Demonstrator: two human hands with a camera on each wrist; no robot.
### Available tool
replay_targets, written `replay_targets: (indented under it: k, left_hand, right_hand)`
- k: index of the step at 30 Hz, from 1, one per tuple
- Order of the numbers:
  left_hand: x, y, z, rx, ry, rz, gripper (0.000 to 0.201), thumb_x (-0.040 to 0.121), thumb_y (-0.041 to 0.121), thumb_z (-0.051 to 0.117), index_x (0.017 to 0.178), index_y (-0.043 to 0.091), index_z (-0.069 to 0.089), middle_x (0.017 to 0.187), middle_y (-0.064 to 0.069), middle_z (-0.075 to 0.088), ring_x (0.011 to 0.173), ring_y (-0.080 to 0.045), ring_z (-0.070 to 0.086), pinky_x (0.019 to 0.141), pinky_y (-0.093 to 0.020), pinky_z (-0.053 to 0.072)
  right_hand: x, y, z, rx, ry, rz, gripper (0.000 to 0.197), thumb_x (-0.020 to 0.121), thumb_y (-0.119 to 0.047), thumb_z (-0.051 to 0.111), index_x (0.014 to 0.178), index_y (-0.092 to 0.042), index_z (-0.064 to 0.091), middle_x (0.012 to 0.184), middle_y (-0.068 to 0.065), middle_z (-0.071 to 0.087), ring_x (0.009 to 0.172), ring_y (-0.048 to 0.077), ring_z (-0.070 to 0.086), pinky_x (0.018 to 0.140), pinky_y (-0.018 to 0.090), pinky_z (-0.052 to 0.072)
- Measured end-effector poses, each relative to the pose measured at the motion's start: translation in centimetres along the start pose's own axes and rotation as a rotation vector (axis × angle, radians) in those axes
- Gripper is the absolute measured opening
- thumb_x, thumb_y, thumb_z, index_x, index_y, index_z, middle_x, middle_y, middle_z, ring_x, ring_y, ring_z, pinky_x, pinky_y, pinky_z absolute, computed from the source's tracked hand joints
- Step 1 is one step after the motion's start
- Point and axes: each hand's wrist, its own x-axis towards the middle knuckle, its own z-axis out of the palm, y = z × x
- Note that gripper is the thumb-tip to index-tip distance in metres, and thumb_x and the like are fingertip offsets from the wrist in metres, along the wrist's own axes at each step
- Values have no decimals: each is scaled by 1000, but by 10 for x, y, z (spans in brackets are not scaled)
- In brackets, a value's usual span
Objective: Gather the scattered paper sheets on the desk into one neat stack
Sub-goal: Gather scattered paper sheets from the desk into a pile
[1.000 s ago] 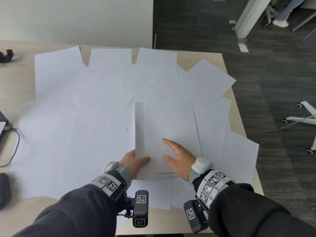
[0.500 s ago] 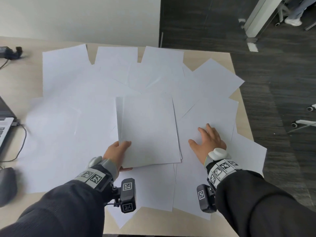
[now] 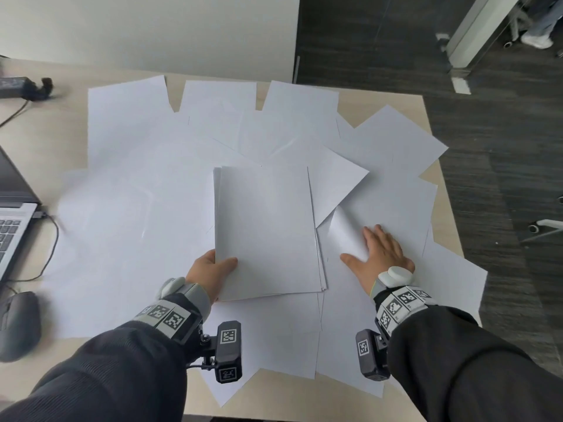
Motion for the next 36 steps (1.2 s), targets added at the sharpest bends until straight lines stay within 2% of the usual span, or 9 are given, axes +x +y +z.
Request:
replay_targets:
  k: [4, 6, 8, 9, 12, 17, 23, 28, 36]
  left_hand:
    - [-2, 2, -2, -2, 8, 13, 34, 64, 33, 62, 98, 30, 68, 98, -9, 75, 92, -36, 71, 85, -60, 56]
    - [-5, 3, -2, 6, 7, 18, 33, 64, 33, 62, 97, 31, 67, 100, -11, 75, 94, -38, 70, 85, -62, 55]
    - [-7, 3, 0, 22, -1, 20, 34, 64, 34, 61, 97, 31, 67, 100, -12, 75, 95, -39, 70, 83, -62, 56]
    - [-6, 2, 1, 27, -4, 20, 35, 63, 33, 61, 97, 30, 67, 101, -12, 74, 95, -39, 70, 82, -62, 56]
    - [-12, 6, 11, 47, -35, 18, 32, 67, 30, 64, 99, 28, 68, 103, -15, 74, 94, -41, 70, 75, -61, 60]
    - [-12, 5, 32, 114, -101, 5, 22, 95, 10, 58, 114, 18, 64, 108, -16, 69, 87, -36, 66, 57, -40, 57]
    - [-10, 4, 56, 170, -148, -10, 22, 96, 11, 59, 117, 16, 63, 106, -15, 67, 89, -37, 65, 61, -44, 58]
    - [-9, 4, 64, 170, -154, -11, 22, 95, 11, 59, 115, 17, 63, 108, -15, 68, 91, -38, 66, 64, -45, 58]
    - [-9, 0, 77, 135, -195, 4, 18, 95, 10, 57, 107, 20, 65, 98, -11, 67, 81, -33, 65, 56, -40, 57]
  right_hand:
    - [-2, 3, -15, 96, 5, 5, 64, 87, -66, 44, 145, -40, 36, 159, -14, 28, 144, 18, 29, 111, 51, 31]
    - [-6, 4, -20, 214, 36, 21, 47, 82, -66, 40, 122, -44, 51, 127, -10, 60, 115, 24, 56, 100, 49, 44]
    - [-12, 7, -23, 348, 53, 43, 42, 78, -65, 39, 106, -39, 56, 94, -11, 65, 86, 23, 62, 88, 45, 51]
    - [-15, 8, -24, 407, 42, 58, 42, 80, -64, 40, 106, -36, 58, 91, -10, 65, 83, 23, 62, 86, 44, 53]
    - [-28, 17, -31, 556, 57, 128, 41, 91, -54, 47, 120, -29, 62, 112, -6, 67, 101, 25, 62, 94, 37, 48]
    - [-40, 31, -30, 632, 68, 148, 35, 94, -50, 48, 118, -29, 63, 129, -5, 63, 114, 22, 58, 99, 36, 45]
    - [-34, 39, -12, 276, 26, 42, 63, 89, -58, 50, 146, -32, 39, 163, -9, 19, 149, 16, 20, 117, 45, 27]
    - [-34, 37, -4, 17, -48, 30, 78, 85, -66, 49, 152, -40, 20, 165, -13, 3, 151, 14, 4, 115, 46, 27]
    - [-44, 46, 5, -33, -14, 4, 85, 74, -75, 54, 147, -46, 24, 156, -15, 17, 143, 18, 19, 108, 42, 33]
